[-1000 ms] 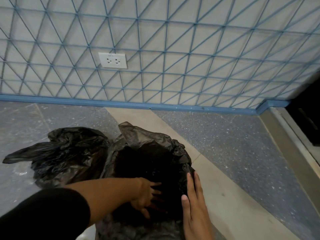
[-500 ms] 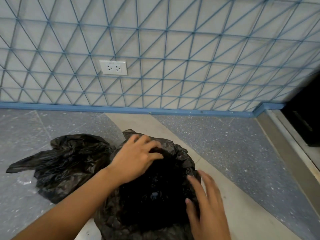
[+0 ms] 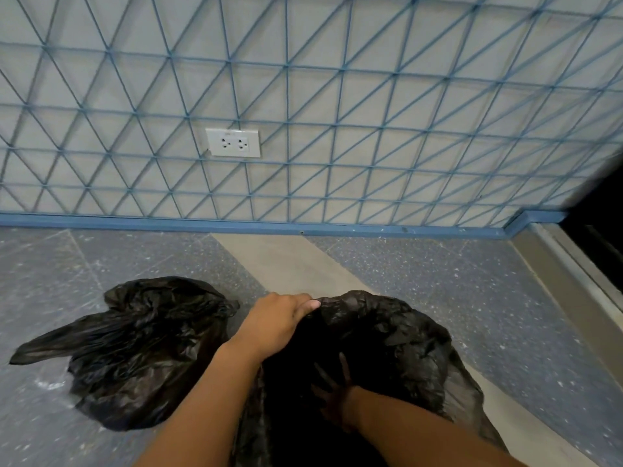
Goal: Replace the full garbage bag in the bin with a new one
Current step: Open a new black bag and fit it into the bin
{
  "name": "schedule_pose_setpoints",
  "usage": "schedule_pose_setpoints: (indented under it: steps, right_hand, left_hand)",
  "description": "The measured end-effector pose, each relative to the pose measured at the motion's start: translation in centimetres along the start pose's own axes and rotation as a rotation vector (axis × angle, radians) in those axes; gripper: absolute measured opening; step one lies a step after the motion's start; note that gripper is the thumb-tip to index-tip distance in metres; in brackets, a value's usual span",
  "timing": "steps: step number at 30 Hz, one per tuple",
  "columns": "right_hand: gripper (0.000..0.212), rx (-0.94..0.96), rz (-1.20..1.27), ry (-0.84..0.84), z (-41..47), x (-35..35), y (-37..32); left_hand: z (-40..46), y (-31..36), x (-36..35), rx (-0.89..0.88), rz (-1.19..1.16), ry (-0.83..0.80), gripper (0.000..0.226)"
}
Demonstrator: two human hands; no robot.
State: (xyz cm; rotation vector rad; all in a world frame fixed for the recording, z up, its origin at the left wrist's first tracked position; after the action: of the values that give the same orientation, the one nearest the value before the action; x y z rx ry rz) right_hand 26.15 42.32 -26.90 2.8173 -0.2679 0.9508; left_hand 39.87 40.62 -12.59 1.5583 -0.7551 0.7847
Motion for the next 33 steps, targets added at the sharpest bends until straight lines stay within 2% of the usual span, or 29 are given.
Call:
schedule_pose_setpoints:
  steps: [3, 5, 6, 7, 9, 12, 14, 15, 16, 17, 18, 19, 20, 21, 22, 23, 24, 25, 27, 29, 30, 31, 33]
  right_hand:
    - [0.056, -0.028, 0.0, -0.14, 0.6, 0.4, -0.2]
    - [0.053, 0.025, 0.021, -0.257, -0.5, 1.4, -0.6]
    - [0.047, 0.051, 0.072, -0.266, -1.4, 2.4, -0.8]
    - [0.042, 0.048, 0.134, -0.207, -2.6, 3.6, -0.7]
    - [0.037, 0.015, 0.277, 0.053, -6.1, 6.3, -0.1]
    - [0.026, 0.028, 0.533, 0.693, -13.7, 9.6, 1.5]
    - [0.017, -0.102, 0.654, 1.113, -18.2, 9.7, 4.3]
    - [0.015, -0.244, 0.741, 1.29, -19.5, 9.1, 6.7]
    - [0.018, -0.427, 0.86, 1.384, -20.2, 8.1, 9.2]
    - [0.024, -0.616, 1.016, 1.375, -20.0, 6.8, 11.5]
    - [0.033, -0.737, 1.224, 1.249, -18.9, 5.4, 13.3]
    - [0.043, -0.781, 1.427, 1.057, -17.2, 3.8, 14.3]
    - [0.047, -0.738, 1.537, 0.867, -15.3, 2.4, 14.6]
    - [0.044, -0.671, 1.547, 0.696, -13.4, 1.0, 14.4]
    - [0.04, -0.642, 1.508, 0.577, -12.3, -0.2, 14.2]
    - [0.04, -0.659, 1.436, 0.54, -11.9, -0.8, 14.0]
    - [0.041, -0.701, 1.363, 0.577, -12.3, -0.7, 13.8]
    - [0.043, -0.779, 1.28, 0.683, -13.2, -0.1, 13.9]
    - [0.043, -0.896, 1.041, 1.037, -16.3, 2.8, 12.7]
    - [0.038, -0.744, 0.9, 1.382, -19.0, 7.2, 8.0]
    - [0.037, -0.606, 0.879, 1.442, -19.6, 9.5, 4.7]
    - [0.04, -0.45, 0.857, 1.421, -19.0, 11.1, 1.6]
    - [0.051, -0.209, 0.77, 1.262, -16.3, 13.0, -3.8]
  left_hand:
    - [-0.1, 0.5, 0.1, 0.011, -0.064, 0.003, 0.037]
    - [0.1, 0.1, -0.2, 0.072, -0.081, -0.015, 0.04]
    - [0.3, 0.0, -0.3, 0.112, -0.115, -0.021, 0.046]
    - [0.5, -0.3, -0.5, 0.148, -0.192, -0.019, 0.051]
    - [0.8, -0.7, -0.6, 0.217, -0.477, -0.011, 0.056]
    - [-0.1, -2.5, -0.1, 0.394, -0.977, 0.105, 0.051]
    - [-1.8, -5.0, -0.3, 0.575, -1.041, 0.244, 0.057]
    - [-2.9, -6.3, -1.1, 0.684, -0.999, 0.239, 0.066]
    - [-4.0, -7.5, -2.2, 0.799, -0.979, 0.178, 0.078]
    - [-5.0, -8.2, -3.5, 0.9, -1.019, 0.087, 0.089]
    - [-5.7, -8.8, -4.8, 0.965, -1.068, -0.003, 0.098]
    - [-6.2, -8.5, -5.1, 0.988, -1.088, -0.075, 0.099]
    - [-6.5, -7.9, -4.9, 0.976, -1.083, -0.103, 0.093]
    - [-6.5, -7.6, -4.5, 0.954, -1.033, -0.088, 0.08]
    - [-6.4, -7.7, -4.1, 0.935, -0.947, -0.032, 0.066]
    - [-6.5, -8.0, -3.8, 0.925, -0.878, 0.03, 0.054]
    - [-6.9, -8.3, -3.5, 0.926, -0.855, 0.066, 0.048]
    - [-7.5, -8.5, -3.3, 0.939, -0.867, 0.085, 0.05]
    - [-9.1, -8.9, -3.6, 0.981, -0.956, 0.063, 0.065]
    - [-11.1, -8.3, -4.2, 1.007, -1.111, 0.068, 0.067]
    - [-11.9, -8.0, -4.6, 1.016, -1.177, 0.082, 0.06]
    - [-12.3, -7.4, -4.8, 0.999, -1.251, 0.067, 0.053]
    - [-12.4, -6.3, -5.8, 0.951, -1.38, 0.082, 0.04]
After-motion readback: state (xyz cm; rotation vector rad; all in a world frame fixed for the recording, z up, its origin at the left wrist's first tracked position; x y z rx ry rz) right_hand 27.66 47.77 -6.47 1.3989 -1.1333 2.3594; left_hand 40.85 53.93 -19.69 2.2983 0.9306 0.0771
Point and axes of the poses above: each hand's wrist, its own z-axis towards the middle knuckle, its own x-axis out of the back of the hand, y = z × x, the point moved 5 cm from there along z, towards the middle knuckle, and after that the axes turned 3 degrees about -z, right-handed, at the moved point
